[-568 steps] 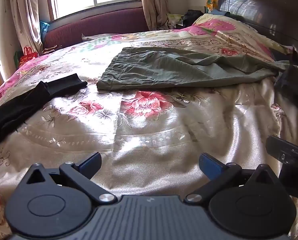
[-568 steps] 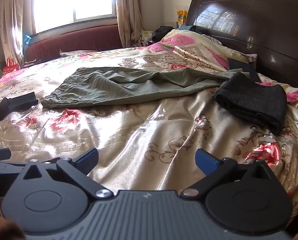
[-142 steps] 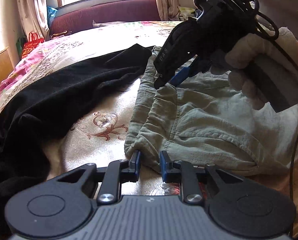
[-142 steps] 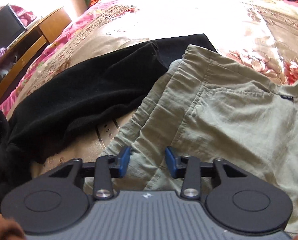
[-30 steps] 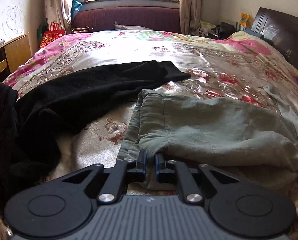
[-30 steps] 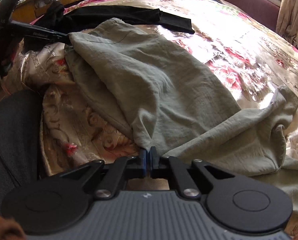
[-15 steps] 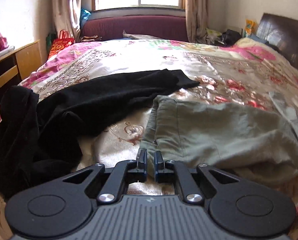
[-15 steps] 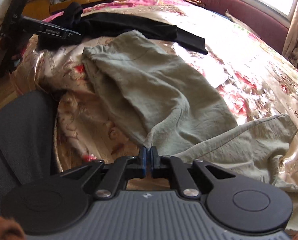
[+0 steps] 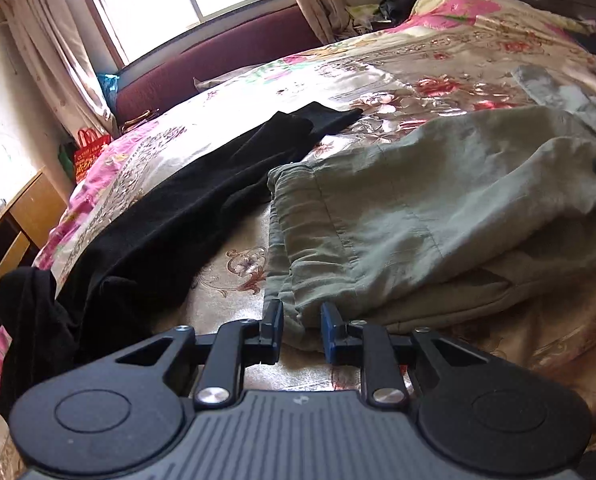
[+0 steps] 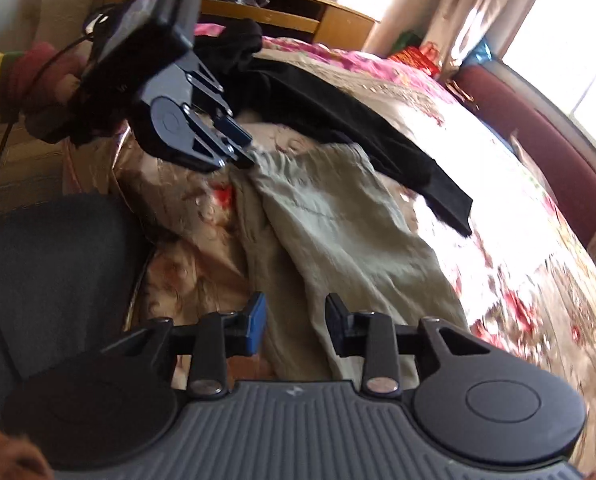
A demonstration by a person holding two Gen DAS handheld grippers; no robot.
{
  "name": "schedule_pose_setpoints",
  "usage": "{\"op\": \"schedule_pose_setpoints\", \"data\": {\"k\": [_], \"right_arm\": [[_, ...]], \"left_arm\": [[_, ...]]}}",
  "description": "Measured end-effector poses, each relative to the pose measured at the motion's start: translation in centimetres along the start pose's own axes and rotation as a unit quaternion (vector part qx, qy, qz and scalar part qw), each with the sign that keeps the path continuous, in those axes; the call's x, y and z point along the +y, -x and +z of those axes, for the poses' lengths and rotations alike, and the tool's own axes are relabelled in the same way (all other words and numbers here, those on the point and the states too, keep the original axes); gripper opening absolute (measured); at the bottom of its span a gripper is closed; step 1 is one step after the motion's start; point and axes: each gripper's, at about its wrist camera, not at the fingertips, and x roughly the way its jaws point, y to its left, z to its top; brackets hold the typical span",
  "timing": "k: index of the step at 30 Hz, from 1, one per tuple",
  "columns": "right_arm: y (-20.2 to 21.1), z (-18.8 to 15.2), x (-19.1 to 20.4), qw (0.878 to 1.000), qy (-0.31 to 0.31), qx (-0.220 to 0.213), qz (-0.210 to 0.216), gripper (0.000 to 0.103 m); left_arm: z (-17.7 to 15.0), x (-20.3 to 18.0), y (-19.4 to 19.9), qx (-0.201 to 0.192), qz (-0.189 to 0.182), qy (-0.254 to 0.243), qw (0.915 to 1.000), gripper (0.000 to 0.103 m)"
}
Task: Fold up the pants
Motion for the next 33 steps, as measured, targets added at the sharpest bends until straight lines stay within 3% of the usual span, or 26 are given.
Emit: {"op": "schedule_pose_setpoints", "data": {"k": [3, 10, 13, 14, 16, 22, 26, 29, 33], "right_arm": [[-3.5, 2.3, 1.0, 1.000, 0.012, -0.011, 0.011, 0.036], [-10.6, 5.6, 2.9, 0.998, 0.050, -0.021, 0.012, 0.036], [-12.5, 5.5, 3.1, 0.998, 0.065, -0.010, 0.000, 0.027], [-12.6, 5.5, 2.4, 0.999, 0.048, -0.011, 0.004, 0.017], [-12.1, 6.0, 0.5, 0.999, -0.018, -0.011, 0.034, 0.006], [-11.1, 7.2, -4.2, 0.976, -0.191, -0.017, 0.108, 0.004], [-9.7, 8.6, -3.3, 0.974, -0.184, -0.042, 0.123, 0.004], [-9.8, 9.3, -1.9, 0.977, -0.164, -0.057, 0.121, 0.004], [-12.4, 9.0, -0.3, 0.976, -0.165, -0.020, 0.142, 0.008]], "left_arm": [[-0.2, 0.7, 0.4, -0.001, -0.024, 0.009, 0.9997, 0.037], [-1.0, 1.6, 1.1, 0.002, -0.034, 0.030, 0.9990, 0.037], [-1.2, 1.7, 1.1, 0.005, -0.035, 0.028, 0.9990, 0.037], [-1.2, 1.7, 1.2, 0.005, -0.037, 0.028, 0.9989, 0.037], [-1.1, 1.7, 1.5, -0.001, -0.041, 0.026, 0.9988, 0.037], [0.7, 0.7, 1.2, -0.039, -0.013, -0.016, 0.9990, 0.040], [1.5, 1.1, 0.6, -0.054, 0.021, -0.035, 0.9977, 0.041], [0.8, 2.5, 1.0, -0.049, 0.031, -0.007, 0.9983, 0.041], [-1.4, 3.0, 0.6, -0.008, 0.029, 0.021, 0.9993, 0.041]]}}
